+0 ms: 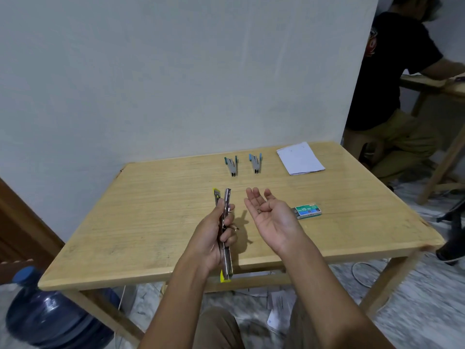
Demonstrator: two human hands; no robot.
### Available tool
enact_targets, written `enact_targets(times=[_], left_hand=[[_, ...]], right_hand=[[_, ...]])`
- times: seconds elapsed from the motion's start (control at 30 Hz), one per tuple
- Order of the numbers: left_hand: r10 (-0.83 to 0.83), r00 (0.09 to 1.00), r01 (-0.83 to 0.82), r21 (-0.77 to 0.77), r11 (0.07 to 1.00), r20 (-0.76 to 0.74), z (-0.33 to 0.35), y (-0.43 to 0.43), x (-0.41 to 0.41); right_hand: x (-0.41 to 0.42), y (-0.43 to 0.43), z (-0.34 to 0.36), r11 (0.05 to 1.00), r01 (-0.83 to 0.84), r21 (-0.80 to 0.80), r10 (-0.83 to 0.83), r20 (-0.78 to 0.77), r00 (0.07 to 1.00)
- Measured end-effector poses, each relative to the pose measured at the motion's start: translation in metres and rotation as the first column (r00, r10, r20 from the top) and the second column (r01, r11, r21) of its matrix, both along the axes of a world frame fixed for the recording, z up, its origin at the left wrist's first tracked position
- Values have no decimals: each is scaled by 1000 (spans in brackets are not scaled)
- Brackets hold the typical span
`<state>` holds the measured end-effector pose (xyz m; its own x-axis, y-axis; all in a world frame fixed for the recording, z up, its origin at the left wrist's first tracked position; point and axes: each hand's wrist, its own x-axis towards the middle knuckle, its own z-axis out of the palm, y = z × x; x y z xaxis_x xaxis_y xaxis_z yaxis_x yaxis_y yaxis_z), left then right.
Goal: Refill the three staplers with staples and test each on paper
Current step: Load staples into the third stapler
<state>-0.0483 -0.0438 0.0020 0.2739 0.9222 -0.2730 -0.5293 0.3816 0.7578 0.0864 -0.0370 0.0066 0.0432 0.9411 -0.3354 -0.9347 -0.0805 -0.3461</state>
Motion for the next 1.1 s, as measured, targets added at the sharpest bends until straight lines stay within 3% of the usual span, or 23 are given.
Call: enact_targets(times=[0.1,0.2,0.3,0.37,0.43,0.5,0.6,0.73,0.83,0.93,1.1], left_hand=[[-50,995,55,-46,997,88,-9,3,0],[-87,981,101,-72,992,172,-17,8,2],[-97,968,119,-81,990,231,-22,13,5],[-101,959,127,-81,989,266,-23,16,6],[-104,946,136,-87,987,306,-24,18,6],[-104,940,138,-83,987,325,-24,20,5],[-107,940,139,-78,987,324,-25,21,3],[-115,935,147,-70,987,335,-27,22,2],[-113,937,145,-73,987,329,-29,23,2],[-112,941,144,-78,986,321,-28,23,4],[-105,944,136,-79,988,313,-27,20,5]], right_hand=[[7,2,1,999,4,35,-12,228,974],[15,9,3,999,-23,37,-2,576,817],[22,28,-3,997,-74,37,-3,914,405],[26,38,-5,990,-142,23,-4,991,135],[32,45,-8,976,-217,-26,8,997,-82],[37,50,-9,958,-276,-77,15,975,-220],[46,51,-5,949,-308,-69,-10,969,-249],[74,40,11,979,-203,24,-73,969,-235],[104,25,22,989,-150,-19,-40,923,-383],[121,14,23,959,-197,-204,62,828,-557],[116,13,15,889,-223,-401,100,644,-759]])
